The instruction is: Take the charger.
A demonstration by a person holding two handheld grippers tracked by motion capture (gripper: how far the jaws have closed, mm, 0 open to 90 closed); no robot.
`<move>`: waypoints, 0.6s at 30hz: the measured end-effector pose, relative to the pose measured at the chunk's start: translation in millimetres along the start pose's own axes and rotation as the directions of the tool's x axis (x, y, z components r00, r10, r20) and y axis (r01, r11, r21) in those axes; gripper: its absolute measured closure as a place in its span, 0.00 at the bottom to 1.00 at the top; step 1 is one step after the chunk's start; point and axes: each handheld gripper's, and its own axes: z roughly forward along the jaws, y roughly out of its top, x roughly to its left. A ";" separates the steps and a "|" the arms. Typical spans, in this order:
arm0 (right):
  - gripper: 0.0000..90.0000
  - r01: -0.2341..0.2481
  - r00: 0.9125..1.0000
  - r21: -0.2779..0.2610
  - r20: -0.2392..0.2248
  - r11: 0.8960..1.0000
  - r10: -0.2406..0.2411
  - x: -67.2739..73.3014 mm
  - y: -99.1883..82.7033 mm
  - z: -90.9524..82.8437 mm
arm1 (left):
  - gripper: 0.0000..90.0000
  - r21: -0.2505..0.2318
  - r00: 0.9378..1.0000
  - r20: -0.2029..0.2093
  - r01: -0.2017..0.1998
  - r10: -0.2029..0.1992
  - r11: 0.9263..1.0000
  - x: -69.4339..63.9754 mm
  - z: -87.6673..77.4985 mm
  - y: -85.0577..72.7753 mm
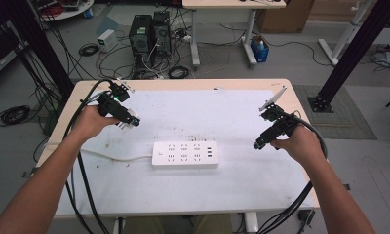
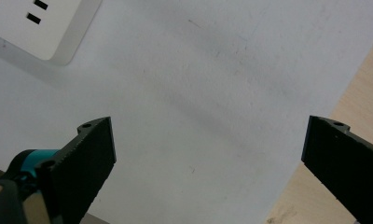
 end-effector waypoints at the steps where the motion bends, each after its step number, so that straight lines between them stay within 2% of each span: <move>1: 0.02 -0.005 1.000 -0.004 0.000 1.000 0.005 0.3 -0.2 -0.6 | 0.47 -0.011 1.000 0.013 -0.014 0.014 1.000 -2.4 -1.8 -0.9; 6: 0.02 -0.020 0.999 -0.011 0.035 1.000 0.021 2.1 -1.0 -1.9 | 0.47 -0.032 0.996 0.058 -0.066 0.068 0.997 -10.2 -10.1 -4.3; 10: 0.02 -0.036 0.999 -0.016 0.021 0.999 0.037 3.0 -2.3 -1.7 | 0.47 -0.056 0.988 0.095 -0.117 0.122 0.992 -19.1 -15.0 -4.9; 13: 0.02 -0.067 0.998 -0.019 0.004 0.998 0.068 3.8 -4.8 -3.3 | 0.47 -0.068 0.977 0.128 -0.163 0.170 0.984 -26.6 -16.6 -3.6; 18: 0.02 -0.117 0.993 -0.035 -0.020 0.992 0.116 2.8 -11.5 -6.3 | 0.47 -0.098 0.959 0.152 -0.226 0.239 0.969 -39.5 -19.6 -2.4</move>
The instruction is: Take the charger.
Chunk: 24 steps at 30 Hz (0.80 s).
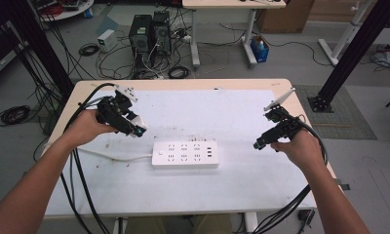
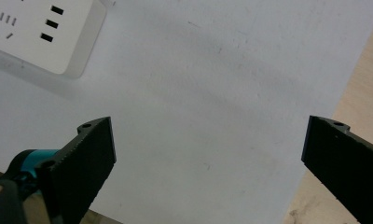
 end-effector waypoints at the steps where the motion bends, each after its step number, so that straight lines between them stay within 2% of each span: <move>1: 0.02 -0.006 1.000 -0.004 -0.001 1.000 0.006 0.1 -1.0 -0.6 | 0.47 -0.005 1.000 0.002 -0.015 0.015 1.000 -2.5 -0.6 0.7; 4: 0.02 -0.009 1.000 -0.010 -0.002 1.000 0.009 1.5 -4.4 -0.7 | 0.47 -0.019 0.999 0.017 -0.039 0.040 0.999 -8.4 -2.0 2.4; 7: 0.02 -0.009 1.000 -0.012 -0.007 1.000 0.009 3.8 -7.5 -1.2 | 0.47 -0.006 0.997 0.026 -0.075 0.075 0.997 -15.3 -2.1 3.9; 10: 0.02 -0.004 1.000 -0.016 -0.010 1.000 0.004 5.6 -8.6 -3.1 | 0.47 -0.007 0.995 0.019 -0.096 0.096 0.995 -22.0 -3.1 5.7; 13: 0.02 -0.005 1.000 -0.026 -0.010 1.000 0.005 8.5 -8.3 -6.7 | 0.47 -0.026 0.994 0.021 -0.102 0.103 0.994 -26.8 -4.8 7.3; 21: 0.02 0.005 1.000 -0.030 -0.008 1.000 -0.005 12.8 -6.5 -10.5 | 0.47 -0.004 0.991 -0.004 -0.131 0.131 0.991 -35.8 -5.9 7.5; 24: 0.02 0.006 1.000 -0.029 -0.011 1.000 -0.006 16.0 -6.7 -10.2 | 0.47 -0.001 0.991 0.000 -0.132 0.132 0.991 -38.5 -5.1 8.9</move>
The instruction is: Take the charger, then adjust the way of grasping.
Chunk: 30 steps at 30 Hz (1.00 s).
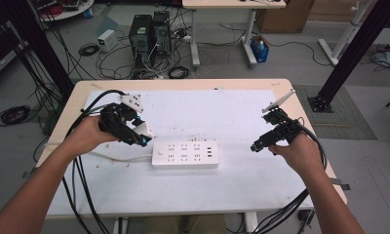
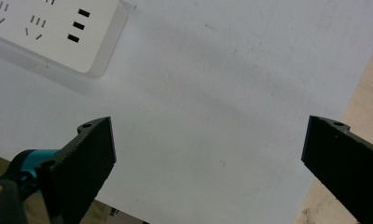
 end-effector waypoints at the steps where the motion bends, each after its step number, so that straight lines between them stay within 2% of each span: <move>1: 0.02 -0.004 1.000 -0.003 0.002 1.000 0.004 0.6 0.2 -0.2 | 0.47 0.006 1.000 0.001 0.000 0.000 1.000 -0.7 0.9 0.9; 3: 0.02 -0.008 1.000 -0.014 0.004 1.000 0.008 1.1 0.3 -1.0 | 0.47 0.019 1.000 -0.002 -0.014 0.014 1.000 -2.5 2.5 3.4; 8: 0.02 -0.027 0.999 -0.022 -0.023 0.999 0.027 2.6 -2.1 0.1 | 0.47 0.038 0.999 0.009 -0.038 0.037 0.999 -6.5 4.0 11.3; 9: 0.02 -0.037 0.999 -0.025 -0.035 0.999 0.036 2.7 -2.5 0.3 | 0.47 0.023 1.000 0.011 -0.029 0.029 0.999 -8.1 5.1 13.4; 13: 0.02 -0.069 0.995 -0.057 -0.076 0.996 0.064 1.3 -5.5 -0.3 | 0.47 0.007 0.999 0.014 -0.048 0.048 0.999 -9.8 6.3 21.9; 17: 0.02 -0.078 0.994 -0.057 -0.079 0.995 0.073 0.3 -7.5 -0.6 | 0.47 0.008 0.998 0.018 -0.064 0.064 0.998 -13.2 11.2 28.6; 19: 0.04 -0.084 0.993 -0.070 -0.090 0.994 0.077 -1.5 -9.4 0.0 | 0.47 0.022 0.996 0.024 -0.085 0.084 0.996 -18.0 19.2 34.9; 21: 0.04 -0.096 0.990 -0.076 -0.109 0.992 0.088 -1.4 -10.6 0.6 | 0.47 0.010 0.996 0.028 -0.080 0.079 0.997 -21.5 24.5 38.1; 23: 0.04 -0.101 0.988 -0.080 -0.124 0.992 0.091 -1.1 -11.6 2.1 | 0.47 0.021 0.994 0.033 -0.101 0.100 0.995 -23.4 28.2 42.0; 24: 0.04 -0.102 0.987 -0.082 -0.130 0.991 0.091 -0.8 -12.0 2.9 | 0.47 0.015 0.995 0.038 -0.096 0.096 0.995 -25.4 30.8 43.6; 26: 0.04 -0.112 0.983 -0.084 -0.156 0.990 0.098 0.2 -13.0 4.7 | 0.47 0.017 0.993 0.041 -0.112 0.112 0.994 -28.0 34.6 47.6; 28: 0.04 -0.131 0.974 -0.091 -0.199 0.987 0.111 0.8 -13.7 6.4 | 0.47 0.005 0.993 0.047 -0.111 0.111 0.994 -31.8 39.1 50.8; 30: 0.04 -0.146 0.967 -0.092 -0.221 0.985 0.122 0.6 -14.4 7.8 | 0.47 0.014 0.990 0.047 -0.132 0.131 0.991 -34.1 43.1 54.3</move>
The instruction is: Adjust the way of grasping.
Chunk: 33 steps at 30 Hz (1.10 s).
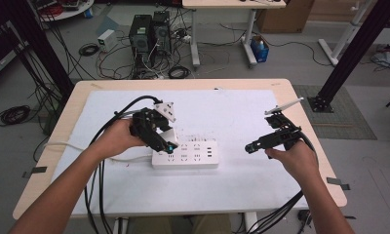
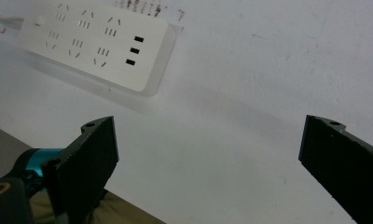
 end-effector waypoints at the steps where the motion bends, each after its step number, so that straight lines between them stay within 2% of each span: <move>1: 0.04 -0.002 1.000 0.000 -0.001 1.000 0.002 -0.7 -0.4 0.7 | 0.47 -0.011 1.000 0.008 0.010 -0.010 1.000 -2.0 2.9 1.4; 2: 0.04 -0.008 1.000 -0.002 -0.005 1.000 0.008 -1.0 -0.8 1.3 | 0.47 0.002 1.000 0.011 -0.009 0.009 1.000 -2.0 4.3 3.3; 6: 0.05 -0.049 0.996 -0.011 -0.076 0.999 0.048 -2.5 -2.9 3.0 | 0.47 -0.004 1.000 0.019 -0.024 0.024 1.000 -4.7 11.6 9.5; 10: 0.05 -0.059 0.993 -0.009 -0.101 0.998 0.058 -3.9 -5.1 4.5 | 0.47 -0.016 0.999 0.026 -0.038 0.039 0.999 -7.8 17.2 15.5; 11: 0.05 -0.065 0.991 -0.015 -0.119 0.998 0.063 -4.3 -5.7 5.1 | 0.47 -0.021 0.999 0.024 -0.041 0.042 0.999 -8.9 18.9 17.0; 13: 0.05 -0.085 0.983 -0.024 -0.165 0.996 0.080 -5.0 -6.5 5.7 | 0.47 -0.028 0.998 0.027 -0.048 0.048 0.998 -10.7 21.9 19.9; 17: 0.05 -0.108 0.969 -0.034 -0.227 0.994 0.098 -3.7 -6.7 7.1 | 0.47 -0.039 0.998 0.032 -0.058 0.059 0.998 -13.4 27.1 26.4; 23: 0.05 -0.137 0.934 -0.039 -0.338 0.990 0.116 0.1 -5.2 9.4 | 0.47 -0.073 0.996 0.040 -0.076 0.079 0.994 -18.9 33.9 38.5; 26: 0.05 -0.147 0.923 -0.039 -0.364 0.988 0.123 3.1 -3.8 10.1 | 0.47 -0.077 0.995 0.044 -0.088 0.092 0.993 -21.4 37.4 43.8; 28: 0.05 -0.146 0.921 -0.043 -0.371 0.988 0.120 4.9 -3.0 10.2 | 0.47 -0.081 0.995 0.041 -0.091 0.094 0.993 -22.9 39.1 46.4; 33: 0.05 -0.153 0.906 -0.041 -0.406 0.987 0.123 8.7 -1.3 10.9 | 0.47 -0.102 0.994 0.032 -0.099 0.103 0.990 -25.4 42.7 50.8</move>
